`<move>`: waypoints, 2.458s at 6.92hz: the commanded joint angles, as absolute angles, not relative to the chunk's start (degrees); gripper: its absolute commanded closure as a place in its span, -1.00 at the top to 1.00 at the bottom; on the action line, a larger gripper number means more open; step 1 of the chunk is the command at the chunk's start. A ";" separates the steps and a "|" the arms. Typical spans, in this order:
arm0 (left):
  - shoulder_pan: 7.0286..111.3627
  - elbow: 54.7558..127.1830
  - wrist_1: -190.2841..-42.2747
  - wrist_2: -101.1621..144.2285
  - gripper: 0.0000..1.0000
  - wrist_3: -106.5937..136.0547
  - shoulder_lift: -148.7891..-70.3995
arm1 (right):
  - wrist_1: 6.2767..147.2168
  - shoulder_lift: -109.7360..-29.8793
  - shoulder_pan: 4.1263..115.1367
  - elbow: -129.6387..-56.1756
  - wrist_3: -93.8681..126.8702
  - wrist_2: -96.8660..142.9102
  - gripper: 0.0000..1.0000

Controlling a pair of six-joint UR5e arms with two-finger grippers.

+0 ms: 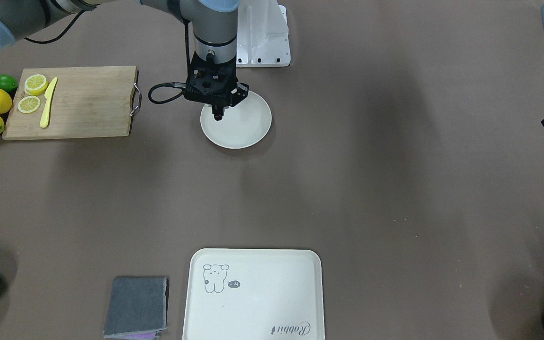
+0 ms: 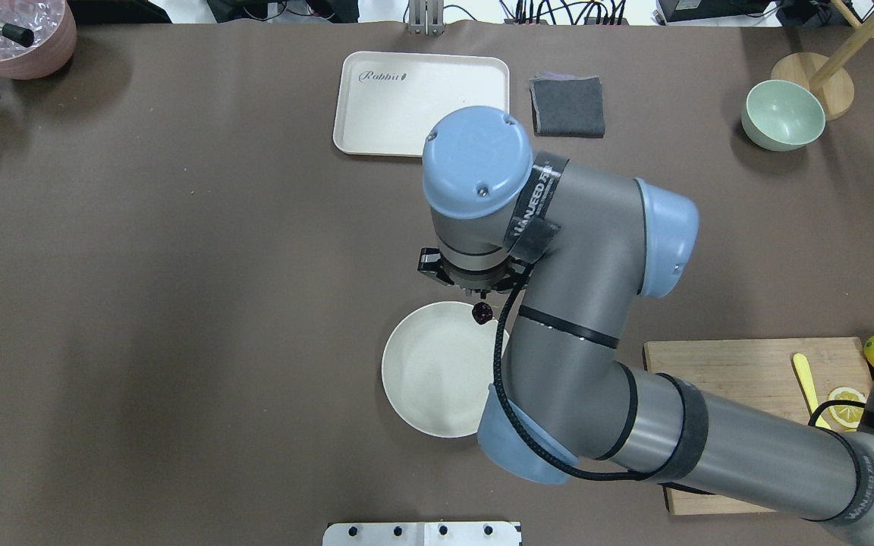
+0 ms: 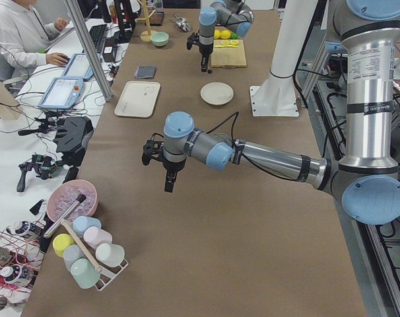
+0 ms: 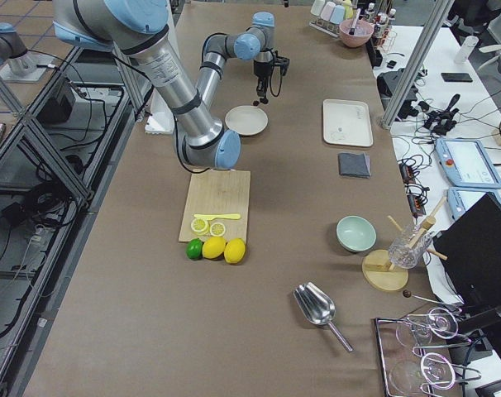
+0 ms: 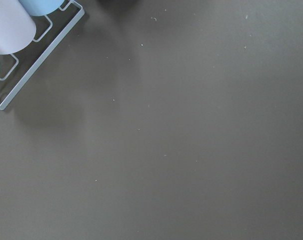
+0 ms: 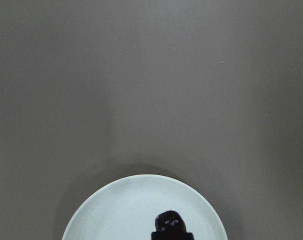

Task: Place red cherry on plate
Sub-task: 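Lift the cherries and carry them with the right gripper over the plate, then lower the cherries onto the plate and open the right gripper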

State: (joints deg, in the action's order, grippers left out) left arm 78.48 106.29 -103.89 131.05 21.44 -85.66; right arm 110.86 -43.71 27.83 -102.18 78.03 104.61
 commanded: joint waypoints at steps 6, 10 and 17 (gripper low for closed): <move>79.10 104.77 -103.71 131.22 0.96 21.80 -85.51 | 95.78 -43.50 21.97 -91.46 79.54 97.82 -1.00; 79.28 104.24 -103.71 131.22 0.96 21.80 -85.34 | 100.81 -48.34 16.99 -99.14 80.24 94.77 -1.00; 79.45 104.41 -103.89 131.48 0.96 21.71 -84.90 | 100.98 -48.60 17.73 -100.44 78.41 93.07 1.00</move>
State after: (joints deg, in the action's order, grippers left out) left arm 79.46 104.43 -103.86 131.36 21.78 -84.96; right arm 100.61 -48.63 16.01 -99.09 79.72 92.29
